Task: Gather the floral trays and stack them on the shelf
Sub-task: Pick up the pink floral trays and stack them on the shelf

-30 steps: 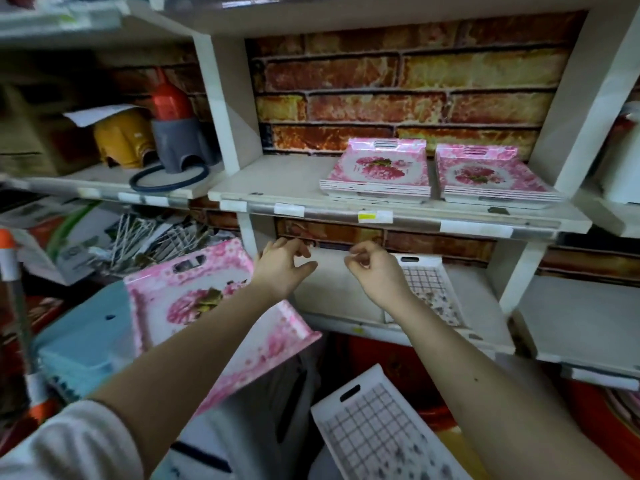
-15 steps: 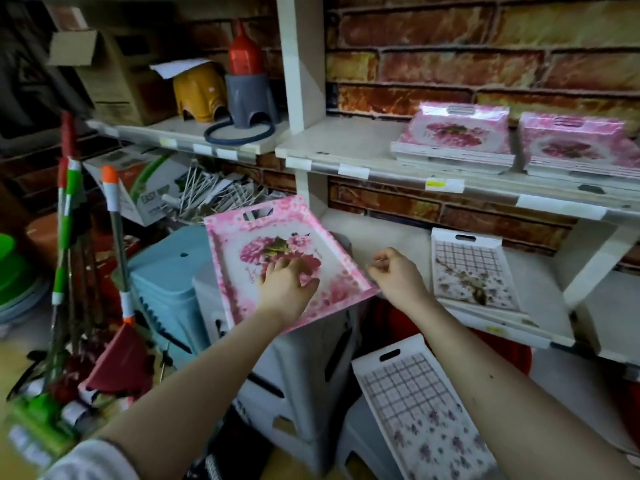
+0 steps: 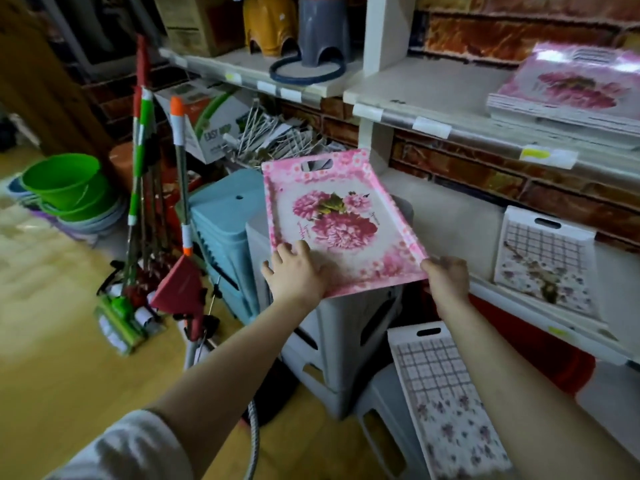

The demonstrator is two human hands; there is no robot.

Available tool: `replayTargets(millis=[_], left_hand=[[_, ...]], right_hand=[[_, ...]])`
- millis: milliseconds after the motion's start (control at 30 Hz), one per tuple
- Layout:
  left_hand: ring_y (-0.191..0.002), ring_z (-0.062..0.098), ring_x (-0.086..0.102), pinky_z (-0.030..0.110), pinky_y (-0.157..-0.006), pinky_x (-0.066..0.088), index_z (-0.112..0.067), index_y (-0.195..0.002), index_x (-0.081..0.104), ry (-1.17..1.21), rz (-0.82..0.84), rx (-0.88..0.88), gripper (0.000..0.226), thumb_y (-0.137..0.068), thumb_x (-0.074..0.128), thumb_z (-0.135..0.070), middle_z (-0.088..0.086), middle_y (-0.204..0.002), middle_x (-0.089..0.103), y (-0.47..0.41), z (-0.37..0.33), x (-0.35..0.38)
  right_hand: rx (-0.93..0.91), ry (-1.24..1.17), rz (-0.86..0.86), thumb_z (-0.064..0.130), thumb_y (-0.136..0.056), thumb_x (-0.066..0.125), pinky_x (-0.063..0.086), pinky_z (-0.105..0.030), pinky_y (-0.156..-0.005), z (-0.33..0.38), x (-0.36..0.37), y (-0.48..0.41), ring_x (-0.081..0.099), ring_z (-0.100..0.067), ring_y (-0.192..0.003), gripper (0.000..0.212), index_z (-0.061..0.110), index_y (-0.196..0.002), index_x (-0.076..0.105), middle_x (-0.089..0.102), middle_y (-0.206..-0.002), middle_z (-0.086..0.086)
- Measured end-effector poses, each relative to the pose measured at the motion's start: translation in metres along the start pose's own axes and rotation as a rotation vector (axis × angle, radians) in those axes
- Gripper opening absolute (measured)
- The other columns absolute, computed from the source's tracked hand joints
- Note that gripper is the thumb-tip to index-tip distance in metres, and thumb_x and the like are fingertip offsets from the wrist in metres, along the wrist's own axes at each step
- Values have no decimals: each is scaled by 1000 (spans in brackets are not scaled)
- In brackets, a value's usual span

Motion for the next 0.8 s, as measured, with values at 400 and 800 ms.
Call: replayTargets(millis=[400, 800], left_hand=[[-107, 41, 57, 49, -90, 51, -17, -140, 28, 242, 213, -318, 57, -91, 42, -41, 23, -128, 45, 12, 20, 19], [-102, 50, 56, 46, -89, 50, -22, -144, 17, 322, 76, -248, 61, -89, 41, -33, 33, -132, 30, 9, -38, 2]], right_hand=[[33, -81, 211, 14, -81, 48, 47, -65, -83, -17, 18, -18, 64, -47, -89, 20, 3, -71, 61, 63, -101, -33], [-172, -73, 58, 11, -80, 45, 23, -32, -59, 30, -52, -32, 30, -20, -62, 19, 5, -63, 43, 31, -66, -11]])
Point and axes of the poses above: each hand's wrist, its own y-axis away from the middle knuckle, its own x-axis out of the palm, z = x × y, the point moved 9 cm from there along -y, towards the middle knuckle
